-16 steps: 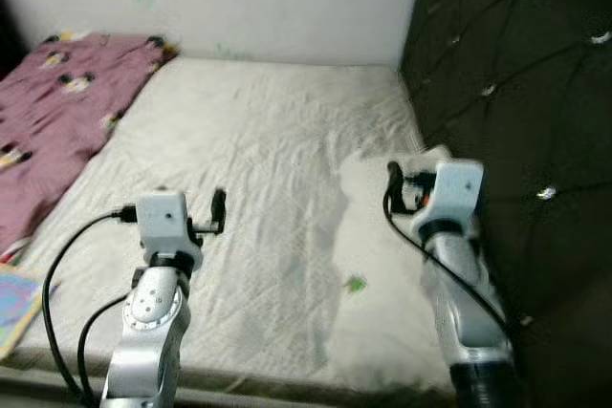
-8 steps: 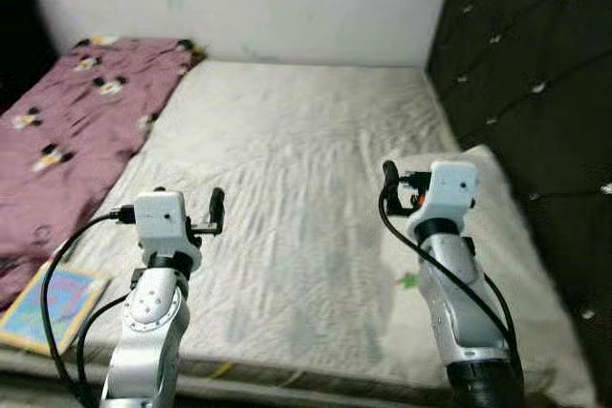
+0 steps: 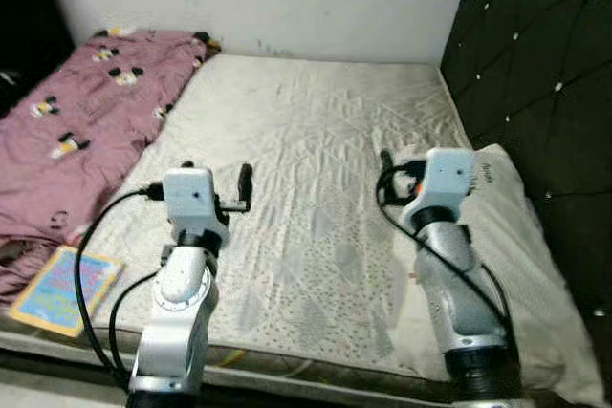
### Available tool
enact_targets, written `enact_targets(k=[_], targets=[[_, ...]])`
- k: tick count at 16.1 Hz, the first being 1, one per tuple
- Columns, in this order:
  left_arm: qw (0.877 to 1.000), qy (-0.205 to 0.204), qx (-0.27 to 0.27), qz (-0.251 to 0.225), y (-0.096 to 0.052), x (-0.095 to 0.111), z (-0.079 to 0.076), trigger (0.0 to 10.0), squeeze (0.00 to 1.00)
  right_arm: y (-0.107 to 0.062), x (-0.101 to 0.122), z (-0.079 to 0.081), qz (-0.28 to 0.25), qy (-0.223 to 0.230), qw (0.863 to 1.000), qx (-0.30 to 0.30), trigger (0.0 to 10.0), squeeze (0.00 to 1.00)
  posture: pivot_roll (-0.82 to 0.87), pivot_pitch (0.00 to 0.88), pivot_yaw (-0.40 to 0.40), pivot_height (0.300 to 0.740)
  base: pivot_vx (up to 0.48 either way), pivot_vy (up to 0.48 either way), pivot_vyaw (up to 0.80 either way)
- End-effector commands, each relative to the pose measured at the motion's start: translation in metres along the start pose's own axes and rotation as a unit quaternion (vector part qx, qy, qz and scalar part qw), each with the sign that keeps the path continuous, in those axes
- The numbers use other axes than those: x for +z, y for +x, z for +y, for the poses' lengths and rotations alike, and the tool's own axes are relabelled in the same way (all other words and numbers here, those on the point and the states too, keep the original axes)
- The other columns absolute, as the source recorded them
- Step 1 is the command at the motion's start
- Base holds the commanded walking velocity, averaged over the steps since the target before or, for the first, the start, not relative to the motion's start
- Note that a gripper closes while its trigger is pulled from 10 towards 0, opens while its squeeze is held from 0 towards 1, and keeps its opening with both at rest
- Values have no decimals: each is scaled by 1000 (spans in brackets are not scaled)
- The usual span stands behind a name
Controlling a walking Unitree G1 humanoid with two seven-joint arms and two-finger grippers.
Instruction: Clean up the room
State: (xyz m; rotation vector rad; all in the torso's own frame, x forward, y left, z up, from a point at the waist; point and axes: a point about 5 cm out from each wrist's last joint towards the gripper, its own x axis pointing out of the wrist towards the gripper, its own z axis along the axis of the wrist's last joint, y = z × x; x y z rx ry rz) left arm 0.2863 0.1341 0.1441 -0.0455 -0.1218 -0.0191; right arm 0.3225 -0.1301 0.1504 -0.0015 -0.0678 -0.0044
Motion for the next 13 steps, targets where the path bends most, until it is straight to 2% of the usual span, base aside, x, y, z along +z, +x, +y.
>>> enact_targets(k=[1,3,6,7,9,13], targets=[[1000,1,13,9,-2,-5,6,10000,0,-1,5,7,-6,-4,1000,18,10000,0,19,20,6,740,0,0,0],[1000,-8,12,13,-2,-6,8,10000,0,-1,8,15,-15,-27,999,39,10000,0,8,16,1,740,0,0,0],[1000,-6,1,19,-4,-9,3,10000,0,-2,2,12,-4,-26,999,25,10000,0,12,0,6,740,0,0,0],[999,-18,5,32,-7,-18,0,10000,0,-7,-14,-3,21,-29,999,-5,10000,0,5,0,24,740,0,315,0],[999,-23,3,35,-5,-20,-1,10000,0,-9,-27,-13,40,-21,999,-24,10000,0,13,0,45,740,0,341,0],[999,-15,5,32,-2,-19,8,10000,0,-7,-19,-25,22,-32,999,-38,10000,0,3,0,44,740,0,368,0]])
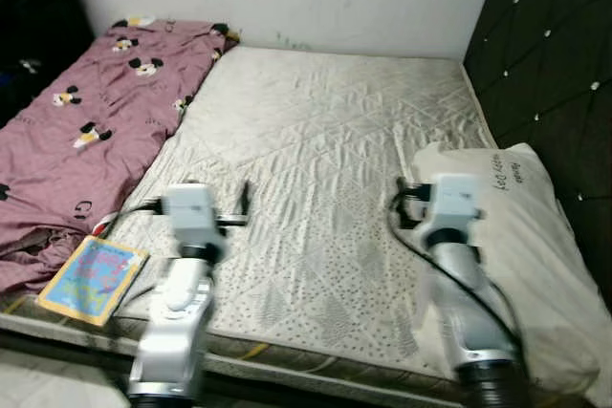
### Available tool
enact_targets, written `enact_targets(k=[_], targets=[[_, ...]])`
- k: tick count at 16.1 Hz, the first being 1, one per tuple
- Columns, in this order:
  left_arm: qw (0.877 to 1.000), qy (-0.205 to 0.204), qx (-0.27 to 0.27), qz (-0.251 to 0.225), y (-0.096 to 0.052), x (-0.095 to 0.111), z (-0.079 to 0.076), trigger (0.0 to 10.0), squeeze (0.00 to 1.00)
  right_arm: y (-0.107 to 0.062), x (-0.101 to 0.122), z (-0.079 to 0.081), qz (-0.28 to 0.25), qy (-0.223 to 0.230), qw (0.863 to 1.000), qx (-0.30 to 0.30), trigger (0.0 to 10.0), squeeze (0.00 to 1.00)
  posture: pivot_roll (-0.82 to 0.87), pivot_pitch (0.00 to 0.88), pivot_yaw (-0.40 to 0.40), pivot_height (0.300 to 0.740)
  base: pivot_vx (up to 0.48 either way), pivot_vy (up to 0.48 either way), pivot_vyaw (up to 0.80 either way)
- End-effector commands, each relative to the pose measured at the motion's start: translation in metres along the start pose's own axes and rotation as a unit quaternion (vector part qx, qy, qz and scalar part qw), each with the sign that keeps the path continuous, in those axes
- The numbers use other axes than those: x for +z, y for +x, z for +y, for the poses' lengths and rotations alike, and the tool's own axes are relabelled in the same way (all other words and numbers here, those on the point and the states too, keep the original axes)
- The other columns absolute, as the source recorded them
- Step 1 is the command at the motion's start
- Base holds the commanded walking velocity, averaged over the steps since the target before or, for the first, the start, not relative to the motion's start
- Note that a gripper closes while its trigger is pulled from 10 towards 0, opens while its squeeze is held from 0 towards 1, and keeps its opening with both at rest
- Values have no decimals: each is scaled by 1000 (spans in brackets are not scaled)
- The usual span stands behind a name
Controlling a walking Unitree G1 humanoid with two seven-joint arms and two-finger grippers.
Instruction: Clean up the room
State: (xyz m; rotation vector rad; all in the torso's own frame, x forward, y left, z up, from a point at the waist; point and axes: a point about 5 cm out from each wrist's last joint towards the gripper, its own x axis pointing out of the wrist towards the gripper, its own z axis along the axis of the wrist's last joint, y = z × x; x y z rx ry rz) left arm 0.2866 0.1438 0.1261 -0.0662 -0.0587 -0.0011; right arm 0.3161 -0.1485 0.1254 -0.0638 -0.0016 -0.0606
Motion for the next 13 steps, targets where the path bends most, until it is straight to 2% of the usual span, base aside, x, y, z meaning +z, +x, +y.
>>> enact_targets(k=[1,9,13], targets=[[1000,-4,-6,0,0,-2,-2,10000,0,0,4,-8,-10,1,1000,-12,10000,0,8,0,38,740,0,371,0],[1000,-1,1,-8,0,3,1,10000,0,1,3,5,-10,8,1000,9,10000,0,30,0,29,740,0,373,0],[1000,3,0,-6,1,2,3,10000,0,1,5,2,-11,10,1000,5,10000,0,24,0,32,740,0,373,0]])
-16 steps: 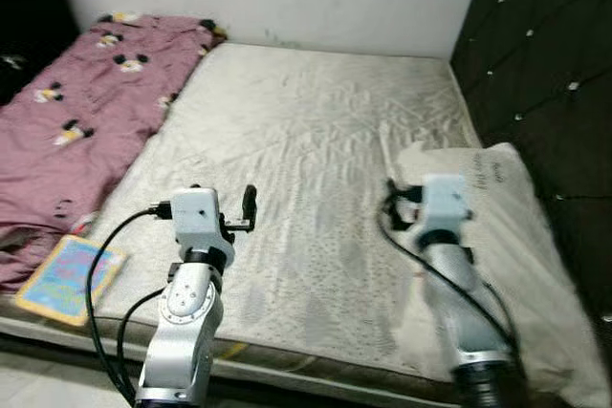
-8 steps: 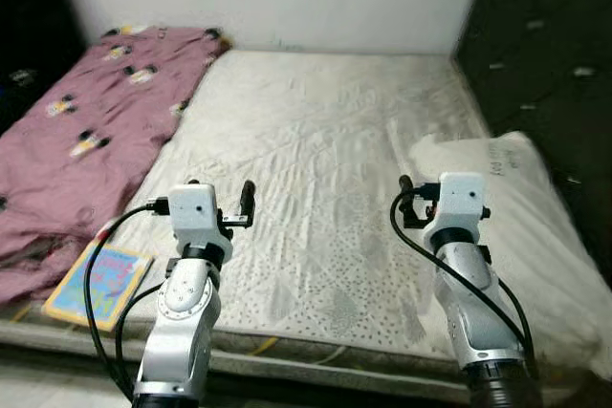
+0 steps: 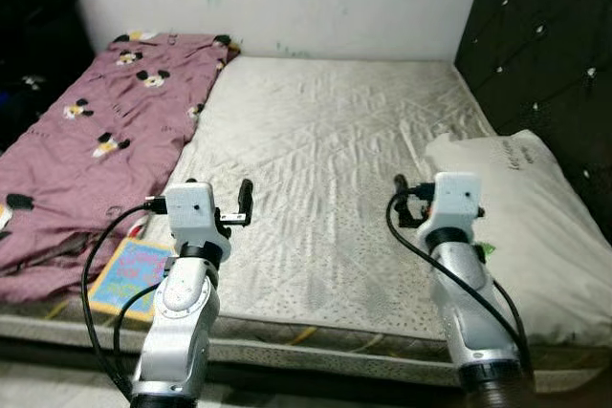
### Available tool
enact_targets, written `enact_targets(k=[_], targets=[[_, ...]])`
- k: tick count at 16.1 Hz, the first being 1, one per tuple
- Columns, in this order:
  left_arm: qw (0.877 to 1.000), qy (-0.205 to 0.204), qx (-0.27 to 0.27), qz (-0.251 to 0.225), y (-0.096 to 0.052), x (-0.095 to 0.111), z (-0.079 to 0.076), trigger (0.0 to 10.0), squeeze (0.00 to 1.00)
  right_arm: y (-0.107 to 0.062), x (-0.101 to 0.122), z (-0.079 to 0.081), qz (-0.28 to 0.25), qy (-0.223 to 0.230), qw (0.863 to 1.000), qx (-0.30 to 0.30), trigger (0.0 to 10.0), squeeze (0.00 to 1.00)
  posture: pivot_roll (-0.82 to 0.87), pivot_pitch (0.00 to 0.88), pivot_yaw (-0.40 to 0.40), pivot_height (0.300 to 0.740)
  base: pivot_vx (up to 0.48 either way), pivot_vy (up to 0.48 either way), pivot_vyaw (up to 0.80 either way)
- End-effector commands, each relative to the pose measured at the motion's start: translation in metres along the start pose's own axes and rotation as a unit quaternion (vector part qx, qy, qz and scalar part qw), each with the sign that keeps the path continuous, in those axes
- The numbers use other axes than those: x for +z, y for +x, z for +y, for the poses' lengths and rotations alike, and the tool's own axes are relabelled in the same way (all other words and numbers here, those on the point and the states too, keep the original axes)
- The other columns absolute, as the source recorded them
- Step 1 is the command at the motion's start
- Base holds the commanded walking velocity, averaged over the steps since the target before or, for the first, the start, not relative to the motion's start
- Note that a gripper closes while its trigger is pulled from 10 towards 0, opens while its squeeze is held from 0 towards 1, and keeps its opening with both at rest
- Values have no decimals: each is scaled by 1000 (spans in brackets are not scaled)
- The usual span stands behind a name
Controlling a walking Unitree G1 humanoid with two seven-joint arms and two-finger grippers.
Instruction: Clean up the room
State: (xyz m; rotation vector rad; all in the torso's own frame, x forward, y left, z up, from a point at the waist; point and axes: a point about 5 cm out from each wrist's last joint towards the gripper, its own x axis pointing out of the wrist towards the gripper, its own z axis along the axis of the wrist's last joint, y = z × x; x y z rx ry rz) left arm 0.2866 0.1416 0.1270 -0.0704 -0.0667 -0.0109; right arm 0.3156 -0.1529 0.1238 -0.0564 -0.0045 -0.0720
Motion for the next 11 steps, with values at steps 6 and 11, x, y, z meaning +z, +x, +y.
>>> enact_targets(k=[6,11], targets=[[1000,11,17,-5,5,2,12,10000,0,-2,3,4,-3,6,1000,8,10000,0,21,0,33,740,0,417,0],[1000,4,9,-2,3,0,5,10000,0,-1,3,5,0,6,1000,8,10000,0,22,0,31,740,0,480,0]])
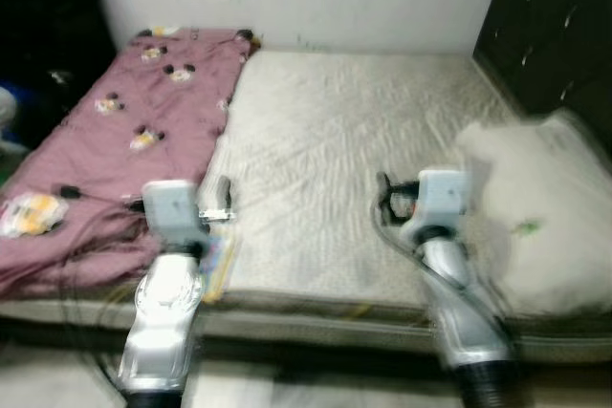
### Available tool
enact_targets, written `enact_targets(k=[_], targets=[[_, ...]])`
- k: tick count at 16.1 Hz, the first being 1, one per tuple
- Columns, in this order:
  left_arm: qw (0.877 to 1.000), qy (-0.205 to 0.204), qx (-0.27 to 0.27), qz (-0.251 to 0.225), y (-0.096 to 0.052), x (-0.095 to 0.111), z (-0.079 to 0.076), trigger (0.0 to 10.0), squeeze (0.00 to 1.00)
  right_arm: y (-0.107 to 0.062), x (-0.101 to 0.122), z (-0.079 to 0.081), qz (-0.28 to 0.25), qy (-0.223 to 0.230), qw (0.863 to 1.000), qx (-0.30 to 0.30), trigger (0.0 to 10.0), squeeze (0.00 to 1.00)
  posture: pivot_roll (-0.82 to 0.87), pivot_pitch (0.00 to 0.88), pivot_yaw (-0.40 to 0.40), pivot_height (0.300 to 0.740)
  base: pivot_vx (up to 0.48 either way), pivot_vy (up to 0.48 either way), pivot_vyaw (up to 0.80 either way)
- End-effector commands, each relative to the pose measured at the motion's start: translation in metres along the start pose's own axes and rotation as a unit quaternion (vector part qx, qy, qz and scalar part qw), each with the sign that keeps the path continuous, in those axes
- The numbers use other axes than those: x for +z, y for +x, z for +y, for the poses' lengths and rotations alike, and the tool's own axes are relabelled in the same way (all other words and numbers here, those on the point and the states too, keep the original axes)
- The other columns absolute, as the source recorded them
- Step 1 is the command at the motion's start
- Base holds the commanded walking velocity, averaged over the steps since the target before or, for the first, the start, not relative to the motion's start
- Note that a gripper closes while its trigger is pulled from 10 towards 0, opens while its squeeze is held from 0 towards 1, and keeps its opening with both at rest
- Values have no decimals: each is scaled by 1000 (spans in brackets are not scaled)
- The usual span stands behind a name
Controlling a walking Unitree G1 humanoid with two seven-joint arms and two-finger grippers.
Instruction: Clean up the room
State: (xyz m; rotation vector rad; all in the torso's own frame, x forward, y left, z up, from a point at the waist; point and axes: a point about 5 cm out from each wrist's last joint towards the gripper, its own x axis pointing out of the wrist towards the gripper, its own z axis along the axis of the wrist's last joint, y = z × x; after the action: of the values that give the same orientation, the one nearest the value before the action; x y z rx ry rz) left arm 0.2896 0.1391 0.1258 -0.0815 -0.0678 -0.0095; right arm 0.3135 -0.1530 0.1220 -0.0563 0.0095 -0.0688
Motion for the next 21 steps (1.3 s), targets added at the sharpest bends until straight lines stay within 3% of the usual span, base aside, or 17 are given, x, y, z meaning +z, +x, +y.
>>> enact_targets(k=[1,5,7,21], targets=[[1000,10,8,-1,0,2,7,10000,0,1,4,5,-6,6,1000,7,10000,0,22,0,31,740,0,480,0],[1000,17,-5,-15,2,6,5,10000,0,2,2,8,-2,6,1000,11,10000,0,22,0,33,740,0,302,-345],[999,-7,-30,-19,1,8,1,10000,0,2,1,8,-1,5,1000,12,10000,0,22,0,34,740,0,0,0],[999,-8,-44,-19,0,8,-2,10000,0,5,2,14,-3,13,1000,14,10000,0,29,0,40,740,256,0,0]])
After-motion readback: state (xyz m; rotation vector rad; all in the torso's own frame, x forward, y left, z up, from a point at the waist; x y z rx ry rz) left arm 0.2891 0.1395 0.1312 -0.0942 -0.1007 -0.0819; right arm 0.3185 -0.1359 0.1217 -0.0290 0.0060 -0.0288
